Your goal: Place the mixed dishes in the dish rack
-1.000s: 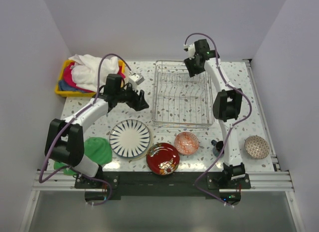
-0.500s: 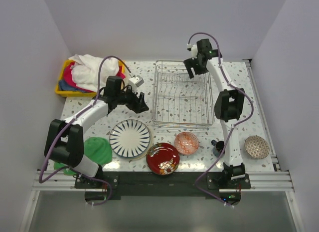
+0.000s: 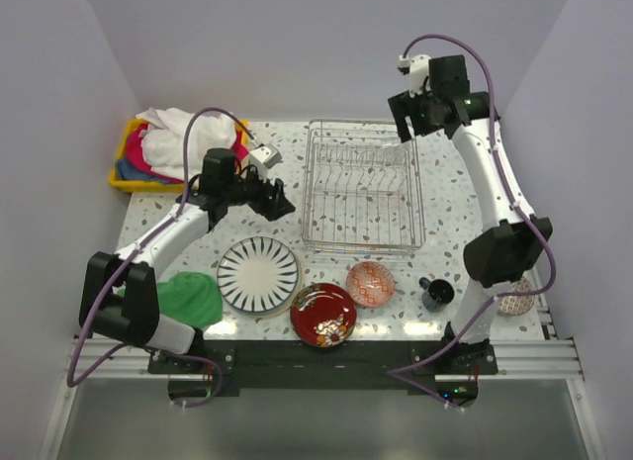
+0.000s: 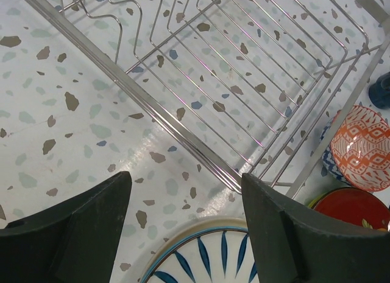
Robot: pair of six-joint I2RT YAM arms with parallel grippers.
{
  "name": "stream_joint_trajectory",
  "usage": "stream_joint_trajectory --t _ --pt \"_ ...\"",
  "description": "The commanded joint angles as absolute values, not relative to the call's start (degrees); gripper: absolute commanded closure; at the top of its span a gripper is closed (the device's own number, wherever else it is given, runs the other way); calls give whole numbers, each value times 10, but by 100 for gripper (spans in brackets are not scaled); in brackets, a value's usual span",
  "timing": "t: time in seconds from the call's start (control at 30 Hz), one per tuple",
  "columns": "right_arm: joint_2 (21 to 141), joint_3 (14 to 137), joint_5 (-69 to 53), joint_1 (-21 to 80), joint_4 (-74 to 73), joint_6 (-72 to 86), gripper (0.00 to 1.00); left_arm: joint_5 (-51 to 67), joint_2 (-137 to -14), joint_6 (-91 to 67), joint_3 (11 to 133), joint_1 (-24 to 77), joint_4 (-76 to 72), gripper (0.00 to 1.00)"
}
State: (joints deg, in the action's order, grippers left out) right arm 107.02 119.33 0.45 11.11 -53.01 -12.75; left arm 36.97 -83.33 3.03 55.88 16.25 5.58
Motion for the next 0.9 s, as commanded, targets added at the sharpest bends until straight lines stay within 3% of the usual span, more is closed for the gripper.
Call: stream_joint_trajectory --t 0.0,0.1,0.23,0.33,0.57,0.77,0.87 --pt "1084 1119 1 109 -507 -145 34 374 -818 25 546 164 18 22" --pt "1134 1157 -15 110 -509 -121 52 375 -817 29 543 165 27 23" --pt "1197 1219 -17 110 -494 -97 51 367 -815 33 534 164 33 24" --pt "1244 1262 -4 108 -487 -90 45 365 -824 34 537 165 37 25" --pt "1309 1336 -2 107 -469 -84 44 370 -851 45 554 165 48 27" --pt "1312 1334 28 106 -436 -83 48 376 -879 38 566 165 40 32" --pt "1319 1338 48 105 -435 -84 58 376 -884 37 573 165 39 33"
